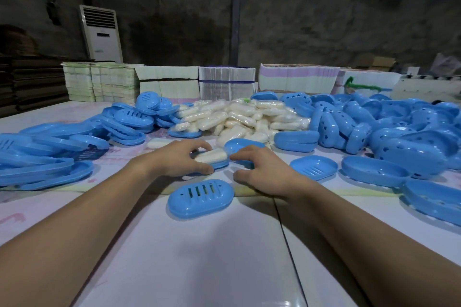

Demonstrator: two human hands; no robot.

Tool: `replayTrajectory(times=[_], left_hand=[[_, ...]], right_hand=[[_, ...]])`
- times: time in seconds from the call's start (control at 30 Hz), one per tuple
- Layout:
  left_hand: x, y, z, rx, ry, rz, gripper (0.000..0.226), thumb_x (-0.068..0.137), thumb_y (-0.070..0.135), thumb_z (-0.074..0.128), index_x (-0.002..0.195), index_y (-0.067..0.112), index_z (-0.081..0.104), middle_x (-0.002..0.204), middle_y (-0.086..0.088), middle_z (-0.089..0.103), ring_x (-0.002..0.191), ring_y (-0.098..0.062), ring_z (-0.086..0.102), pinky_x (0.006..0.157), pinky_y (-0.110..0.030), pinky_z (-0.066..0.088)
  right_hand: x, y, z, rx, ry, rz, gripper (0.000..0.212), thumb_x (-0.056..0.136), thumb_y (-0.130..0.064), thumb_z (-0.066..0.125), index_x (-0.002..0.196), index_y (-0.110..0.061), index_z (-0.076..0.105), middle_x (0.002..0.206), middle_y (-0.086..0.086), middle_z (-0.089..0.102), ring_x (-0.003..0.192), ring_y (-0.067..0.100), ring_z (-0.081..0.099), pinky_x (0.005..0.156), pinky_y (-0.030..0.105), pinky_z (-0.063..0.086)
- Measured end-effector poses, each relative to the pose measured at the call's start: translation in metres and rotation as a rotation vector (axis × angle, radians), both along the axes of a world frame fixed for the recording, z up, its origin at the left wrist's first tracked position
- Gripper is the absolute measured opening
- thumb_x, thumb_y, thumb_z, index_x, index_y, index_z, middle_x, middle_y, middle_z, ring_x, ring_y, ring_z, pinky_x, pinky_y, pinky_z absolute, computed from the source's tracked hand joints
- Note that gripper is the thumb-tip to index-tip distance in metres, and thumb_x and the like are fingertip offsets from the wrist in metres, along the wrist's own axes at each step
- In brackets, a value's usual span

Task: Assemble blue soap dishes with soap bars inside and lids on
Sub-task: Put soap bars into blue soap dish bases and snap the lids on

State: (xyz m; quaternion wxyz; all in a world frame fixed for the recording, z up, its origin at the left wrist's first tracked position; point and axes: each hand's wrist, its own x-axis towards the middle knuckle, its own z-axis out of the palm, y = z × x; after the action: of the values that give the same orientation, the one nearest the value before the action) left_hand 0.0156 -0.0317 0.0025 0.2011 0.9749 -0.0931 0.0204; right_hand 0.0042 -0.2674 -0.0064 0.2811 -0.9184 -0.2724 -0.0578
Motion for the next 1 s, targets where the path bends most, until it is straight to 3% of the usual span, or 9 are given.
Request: replayTrajectory(times=[0.17, 0.37, 0.5, 0.57, 0.63, 0.77, 0.9, 1.0], left_hand=[[-0.004, -0.001, -0.005, 0.064, -0.094, -0.088, 0.062, 0.089, 0.055, 0.066, 0.145, 0.05, 0.038, 0.148, 0.006, 0.049, 0.13, -0.014, 0.046, 0.1, -0.028, 0.035], [-0.004, -0.016, 0.0, 0.246, -0.126, -0.104, 0.06, 0.095, 0.059, 0.053, 0.149, 0.047, 0.029, 0.139, 0.004, 0.049, 0.129, -0.018, 0.046, 0.097, -0.032, 0.035], [-0.016, -0.034, 0.008, 0.224, -0.203, -0.134, 0.063, 0.095, 0.062, 0.049, 0.148, 0.035, 0.028, 0.145, 0.002, 0.047, 0.124, -0.018, 0.049, 0.091, -0.03, 0.036], [-0.023, -0.049, 0.014, 0.167, -0.241, -0.163, 0.057, 0.094, 0.063, 0.05, 0.141, 0.036, 0.032, 0.138, 0.002, 0.051, 0.117, -0.016, 0.05, 0.088, -0.033, 0.037], [-0.031, -0.07, 0.016, 0.089, -0.254, -0.192, 0.056, 0.094, 0.061, 0.052, 0.14, 0.035, 0.033, 0.137, 0.003, 0.051, 0.115, -0.015, 0.048, 0.089, -0.033, 0.037], [-0.048, -0.104, -0.006, 0.066, -0.386, -0.313, 0.061, 0.096, 0.053, 0.056, 0.146, 0.027, 0.034, 0.144, -0.002, 0.046, 0.126, -0.017, 0.041, 0.097, -0.023, 0.03], [-0.049, -0.099, -0.015, 0.184, -0.43, -0.383, 0.064, 0.097, 0.054, 0.054, 0.148, 0.02, 0.035, 0.145, -0.004, 0.045, 0.13, -0.02, 0.041, 0.106, -0.027, 0.031], [-0.042, -0.083, -0.011, 0.221, -0.403, -0.403, 0.062, 0.098, 0.055, 0.051, 0.147, 0.02, 0.036, 0.144, -0.002, 0.046, 0.128, -0.017, 0.041, 0.104, -0.025, 0.032]], right_hand=[[0.001, 0.005, -0.004, 0.01, 0.027, 0.007, 0.062, 0.085, -0.028, 0.064, 0.145, -0.031, 0.045, 0.15, -0.006, 0.044, 0.14, 0.018, 0.033, 0.115, 0.039, 0.032], [-0.001, 0.0, 0.0, 0.029, 0.082, -0.008, 0.053, 0.083, -0.031, 0.064, 0.135, -0.038, 0.055, 0.139, -0.003, 0.054, 0.132, 0.02, 0.04, 0.108, 0.037, 0.037], [-0.001, -0.012, 0.017, 0.316, -0.135, -0.093, 0.036, 0.085, -0.023, 0.063, 0.119, -0.033, 0.067, 0.124, -0.005, 0.063, 0.106, 0.006, 0.054, 0.093, 0.015, 0.041], [0.007, -0.027, 0.025, 0.39, -0.279, -0.237, 0.032, 0.087, -0.018, 0.061, 0.116, -0.027, 0.068, 0.119, -0.004, 0.064, 0.11, 0.013, 0.052, 0.097, 0.028, 0.043], [0.019, -0.048, 0.026, 0.213, -0.339, -0.398, 0.037, 0.089, -0.018, 0.058, 0.125, -0.025, 0.063, 0.127, 0.0, 0.06, 0.12, 0.025, 0.044, 0.1, 0.038, 0.04], [0.038, -0.08, 0.017, -0.134, -0.223, -0.622, 0.055, 0.091, -0.02, 0.054, 0.145, -0.024, 0.043, 0.147, 0.004, 0.043, 0.129, 0.036, 0.033, 0.104, 0.043, 0.035], [0.046, -0.082, 0.009, -0.133, -0.19, -0.651, 0.054, 0.091, -0.016, 0.053, 0.143, -0.024, 0.044, 0.144, 0.003, 0.043, 0.124, 0.034, 0.039, 0.088, 0.041, 0.041], [0.047, -0.082, 0.007, -0.076, -0.208, -0.658, 0.047, 0.09, -0.013, 0.057, 0.135, -0.024, 0.054, 0.135, 0.006, 0.049, 0.115, 0.03, 0.051, 0.08, 0.036, 0.041]])
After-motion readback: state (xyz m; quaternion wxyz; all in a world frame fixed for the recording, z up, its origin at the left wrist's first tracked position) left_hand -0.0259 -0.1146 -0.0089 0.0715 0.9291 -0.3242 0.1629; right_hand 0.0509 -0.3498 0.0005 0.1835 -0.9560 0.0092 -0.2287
